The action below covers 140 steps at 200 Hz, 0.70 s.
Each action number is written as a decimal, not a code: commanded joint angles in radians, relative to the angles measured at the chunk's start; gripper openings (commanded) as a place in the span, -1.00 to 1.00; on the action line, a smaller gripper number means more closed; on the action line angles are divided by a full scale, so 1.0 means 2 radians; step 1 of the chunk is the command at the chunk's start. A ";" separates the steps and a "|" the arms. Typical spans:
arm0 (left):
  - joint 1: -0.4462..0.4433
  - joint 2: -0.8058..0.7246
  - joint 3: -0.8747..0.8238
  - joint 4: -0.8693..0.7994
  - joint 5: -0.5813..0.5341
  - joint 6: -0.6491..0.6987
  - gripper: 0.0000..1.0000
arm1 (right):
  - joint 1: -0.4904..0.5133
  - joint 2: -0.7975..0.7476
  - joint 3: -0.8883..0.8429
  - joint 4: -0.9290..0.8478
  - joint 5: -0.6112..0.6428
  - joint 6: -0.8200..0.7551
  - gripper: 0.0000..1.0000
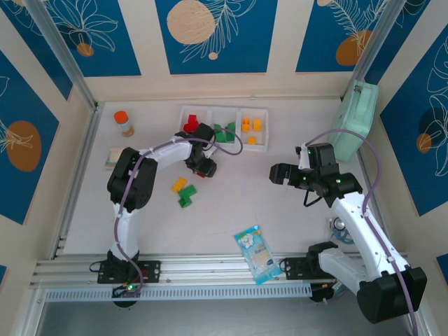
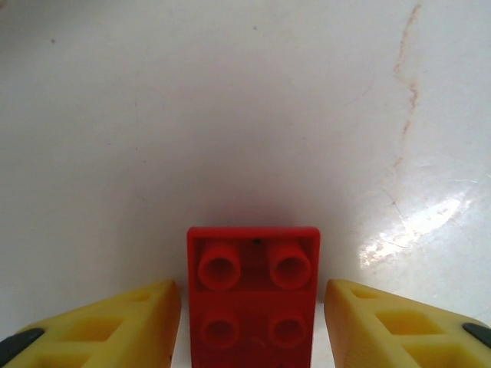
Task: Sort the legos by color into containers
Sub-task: Pick up the lego from the center of the table.
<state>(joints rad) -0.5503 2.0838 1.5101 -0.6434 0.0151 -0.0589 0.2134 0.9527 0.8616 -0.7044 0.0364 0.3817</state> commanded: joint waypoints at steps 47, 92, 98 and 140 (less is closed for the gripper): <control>0.002 -0.027 -0.027 0.014 0.016 -0.037 -0.28 | -0.002 -0.018 0.002 -0.023 -0.015 -0.003 1.00; 0.002 -0.042 -0.032 0.023 0.014 -0.049 -0.45 | -0.003 -0.024 0.003 -0.018 -0.027 -0.001 1.00; 0.002 -0.048 -0.034 0.027 0.010 -0.052 -0.47 | -0.003 -0.025 0.003 -0.018 -0.027 -0.001 1.00; 0.014 -0.104 -0.022 0.039 -0.029 -0.080 -0.56 | -0.002 -0.028 0.013 -0.022 -0.028 0.000 1.00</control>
<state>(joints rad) -0.5430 1.9800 1.4441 -0.6003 0.0135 -0.1688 0.2134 0.9234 0.8616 -0.7277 0.0101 0.3820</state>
